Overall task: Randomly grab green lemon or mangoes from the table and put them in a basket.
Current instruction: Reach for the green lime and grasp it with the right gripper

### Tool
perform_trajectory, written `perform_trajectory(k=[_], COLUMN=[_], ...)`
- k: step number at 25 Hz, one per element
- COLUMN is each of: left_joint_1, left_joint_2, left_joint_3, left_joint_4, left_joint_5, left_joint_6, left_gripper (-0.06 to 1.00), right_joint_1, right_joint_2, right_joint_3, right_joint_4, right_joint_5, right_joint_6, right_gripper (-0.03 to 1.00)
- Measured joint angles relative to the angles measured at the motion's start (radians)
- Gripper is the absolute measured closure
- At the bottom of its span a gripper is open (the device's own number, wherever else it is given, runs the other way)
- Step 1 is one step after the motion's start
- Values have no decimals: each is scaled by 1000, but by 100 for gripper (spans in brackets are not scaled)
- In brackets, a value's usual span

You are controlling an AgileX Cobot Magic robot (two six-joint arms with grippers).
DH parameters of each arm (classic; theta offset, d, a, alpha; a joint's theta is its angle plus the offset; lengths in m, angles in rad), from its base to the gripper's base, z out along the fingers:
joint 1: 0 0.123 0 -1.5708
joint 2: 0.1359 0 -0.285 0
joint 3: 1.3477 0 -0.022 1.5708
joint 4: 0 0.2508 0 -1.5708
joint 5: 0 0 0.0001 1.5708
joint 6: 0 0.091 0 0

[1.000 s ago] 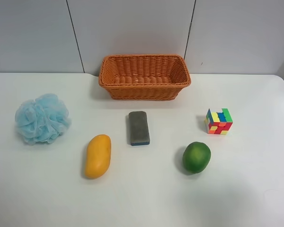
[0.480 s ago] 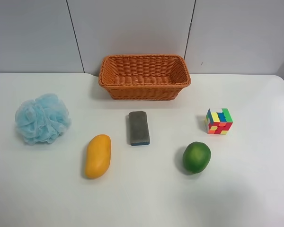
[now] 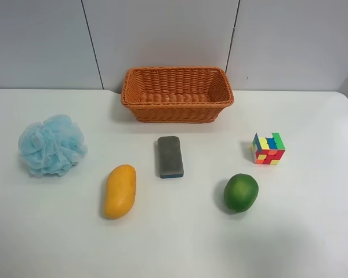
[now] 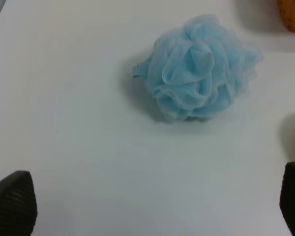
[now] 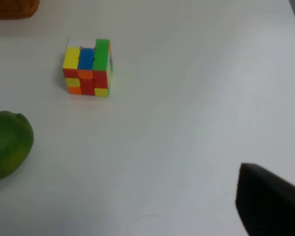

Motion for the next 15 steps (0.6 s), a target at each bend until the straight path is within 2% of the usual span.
perform_trajectory(k=[15], left_joint_1=[0], left_joint_2=[0], left_joint_3=[0], left_joint_4=[0], left_joint_5=[0], left_joint_6=[0], left_gripper=[-5], right_joint_1=[0], right_joint_2=[4], right_joint_3=[-1], right_joint_4=[4], right_joint_5=[-1], right_joint_6=[8], right_gripper=[-2])
